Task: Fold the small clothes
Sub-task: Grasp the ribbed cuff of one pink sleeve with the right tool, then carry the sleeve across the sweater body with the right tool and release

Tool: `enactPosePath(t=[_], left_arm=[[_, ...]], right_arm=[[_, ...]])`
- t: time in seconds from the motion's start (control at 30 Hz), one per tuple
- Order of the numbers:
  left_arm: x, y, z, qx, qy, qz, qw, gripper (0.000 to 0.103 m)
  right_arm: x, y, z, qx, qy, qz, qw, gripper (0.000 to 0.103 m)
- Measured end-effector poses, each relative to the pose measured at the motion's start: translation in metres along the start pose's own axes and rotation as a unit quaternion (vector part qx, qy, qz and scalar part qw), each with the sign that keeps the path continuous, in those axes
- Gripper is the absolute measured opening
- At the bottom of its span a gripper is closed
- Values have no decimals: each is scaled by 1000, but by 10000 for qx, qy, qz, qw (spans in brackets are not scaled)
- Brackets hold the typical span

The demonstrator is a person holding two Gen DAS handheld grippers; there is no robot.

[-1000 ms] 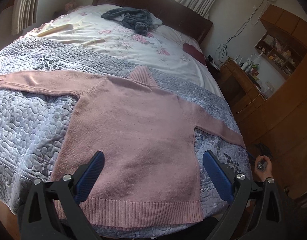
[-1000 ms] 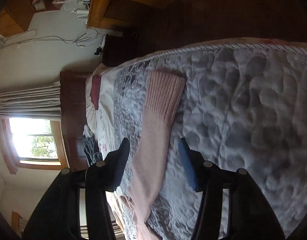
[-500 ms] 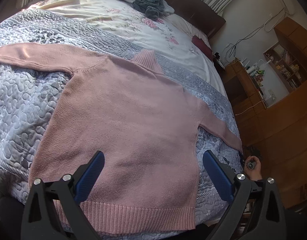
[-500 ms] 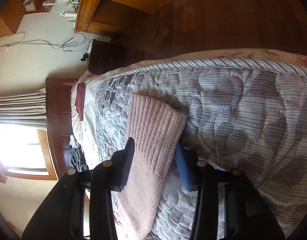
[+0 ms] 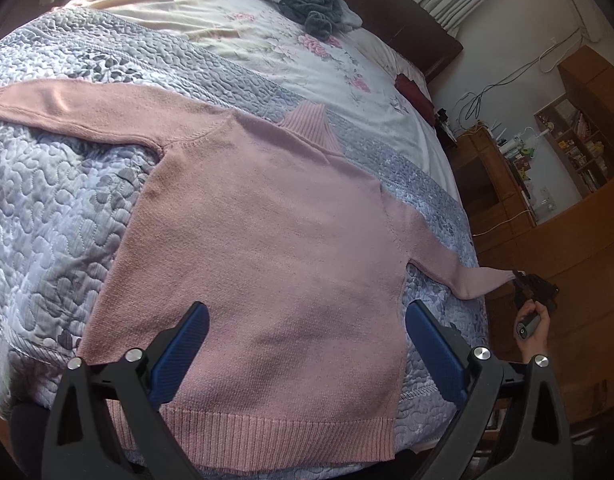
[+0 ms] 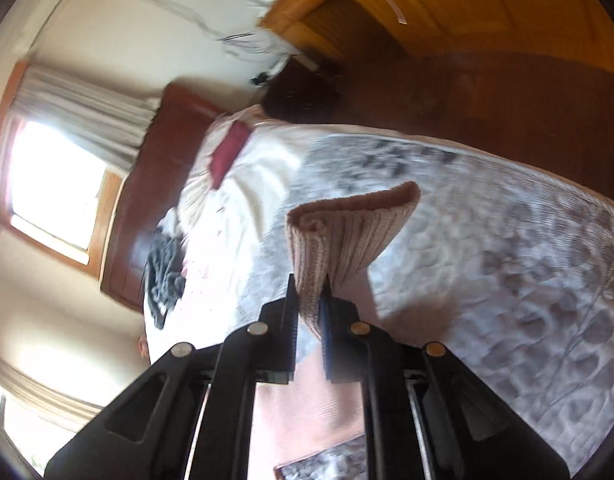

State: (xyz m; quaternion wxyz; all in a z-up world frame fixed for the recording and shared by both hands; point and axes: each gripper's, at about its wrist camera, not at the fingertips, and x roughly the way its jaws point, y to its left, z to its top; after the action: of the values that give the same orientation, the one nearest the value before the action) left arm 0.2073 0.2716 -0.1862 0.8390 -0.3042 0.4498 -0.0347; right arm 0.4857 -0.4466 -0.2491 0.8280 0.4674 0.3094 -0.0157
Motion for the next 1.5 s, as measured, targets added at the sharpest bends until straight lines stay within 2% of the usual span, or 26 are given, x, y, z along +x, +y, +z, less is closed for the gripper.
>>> enactPosePath(t=[0.17,0.3,0.43,0.53,0.63,0.73,0.87,1.0,1.03,1.07,1.1,1.13,1.17,1.2,1.23,1.3,1.37,1.43,1.5], left_arm=[[-6,-2,13,-232,-92,-633,9977,99],[-7,-13,25,-104,-146,-869,9961,99],[2,-20,34,-30,-47,-1062,9943,99],[10,-24,41,22,27,-1213,9926,99],[15,-26,49,86,-32,-1386,9903,99],[24,-23,61,41,-100,-1370,9905,99],[47,-14,80,-181,-88,-1457,9891,99],[83,-1,99,-572,95,-1598,9854,99],[95,2,103,-668,165,-1637,9841,99],[109,6,108,-744,258,-1660,9830,99],[123,11,112,-869,351,-1652,9818,99],[137,15,114,-1004,442,-1702,9793,99],[151,17,118,-1114,552,-1767,9764,99],[167,19,120,-1236,675,-1812,9733,99],[183,20,122,-1353,797,-1874,9696,99],[217,16,124,-1472,1071,-2023,9623,99],[253,10,126,-1585,1373,-2000,9571,99],[286,2,130,-1574,1623,-1983,9537,99],[315,-7,132,-1476,1892,-1967,9507,99]], right_arm=[[0,78,-36,-750,167,288,9966,8],[9,135,-76,-1393,355,373,9889,8],[21,175,-124,-1999,592,379,9773,8],[36,200,-165,-2536,760,314,9638,8],[59,224,-214,-3142,895,123,9451,8],[86,236,-266,-3642,1088,-65,9249,8],[129,235,-337,-4359,1372,-415,8885,8],[171,217,-400,-4887,1745,-770,8514,9],[180,210,-413,-4999,1892,-834,8411,10],[186,205,-424,-5070,2039,-857,8331,16],[188,200,-433,-5070,2126,-815,8313,27],[185,196,-436,-5034,2168,-718,8333,32],[177,194,-435,-4948,2151,-567,8401,45],[166,192,-430,-4790,2061,-392,8524,58],[153,187,-421,-4570,1906,-220,8685,62],[131,173,-400,-3967,1576,20,9043,64],[117,154,-381,-3268,1447,265,9336,64],[104,132,-371,-2711,1272,451,9530,64],[97,122,-368,-2471,1177,531,9603,64]])
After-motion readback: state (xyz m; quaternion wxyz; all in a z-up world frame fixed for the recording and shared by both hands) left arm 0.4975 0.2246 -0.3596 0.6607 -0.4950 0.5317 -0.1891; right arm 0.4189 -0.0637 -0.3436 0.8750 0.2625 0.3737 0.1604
